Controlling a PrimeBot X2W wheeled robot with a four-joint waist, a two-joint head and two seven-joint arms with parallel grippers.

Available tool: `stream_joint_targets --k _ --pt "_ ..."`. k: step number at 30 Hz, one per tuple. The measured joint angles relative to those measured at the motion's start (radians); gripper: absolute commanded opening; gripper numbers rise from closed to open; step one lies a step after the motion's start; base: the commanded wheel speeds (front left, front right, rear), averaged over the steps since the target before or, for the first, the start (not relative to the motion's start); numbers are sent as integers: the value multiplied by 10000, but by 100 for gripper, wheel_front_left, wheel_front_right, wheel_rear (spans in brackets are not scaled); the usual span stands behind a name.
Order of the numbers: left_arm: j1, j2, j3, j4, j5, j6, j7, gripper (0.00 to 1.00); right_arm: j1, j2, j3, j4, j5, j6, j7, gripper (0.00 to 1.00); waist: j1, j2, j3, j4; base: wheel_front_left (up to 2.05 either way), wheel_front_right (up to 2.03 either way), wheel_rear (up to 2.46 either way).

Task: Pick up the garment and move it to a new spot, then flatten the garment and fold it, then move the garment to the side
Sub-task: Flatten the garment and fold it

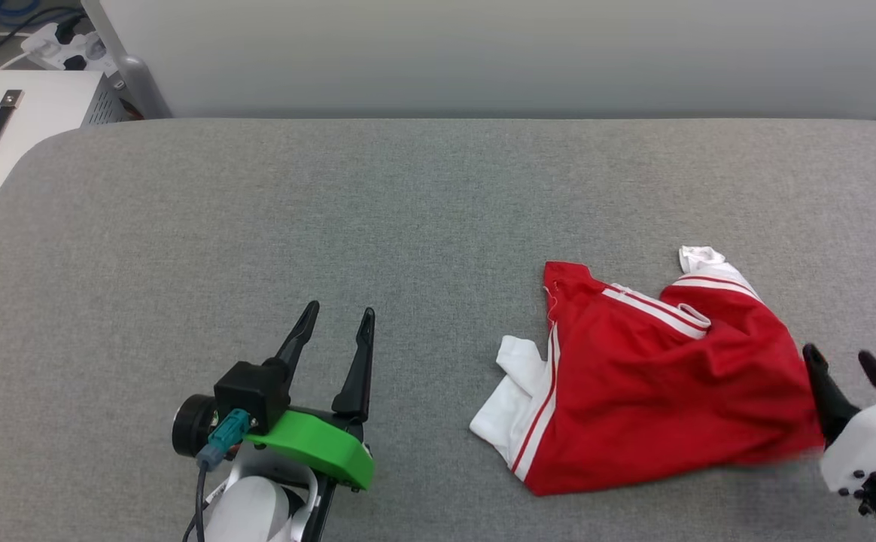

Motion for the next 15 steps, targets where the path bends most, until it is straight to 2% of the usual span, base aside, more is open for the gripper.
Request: stream_joint_targets --k 4,11,15 --pt "0 0 -21 -79 -31 0 2 100 -153 -397 376 -667 59 2 -1498 100 0 0 -26 -86 0 0 0" --pt "-1 6 -591 -119 -107 0 0 100 -160 -255 349 -677 96 2 -3917 100 0 0 63 -81 0 0 0" --pt "-75 75 -1409 4 -527 0 190 100 -116 -121 439 -575 -290 2 -4759 100 0 0 205 -92 0 0 0"
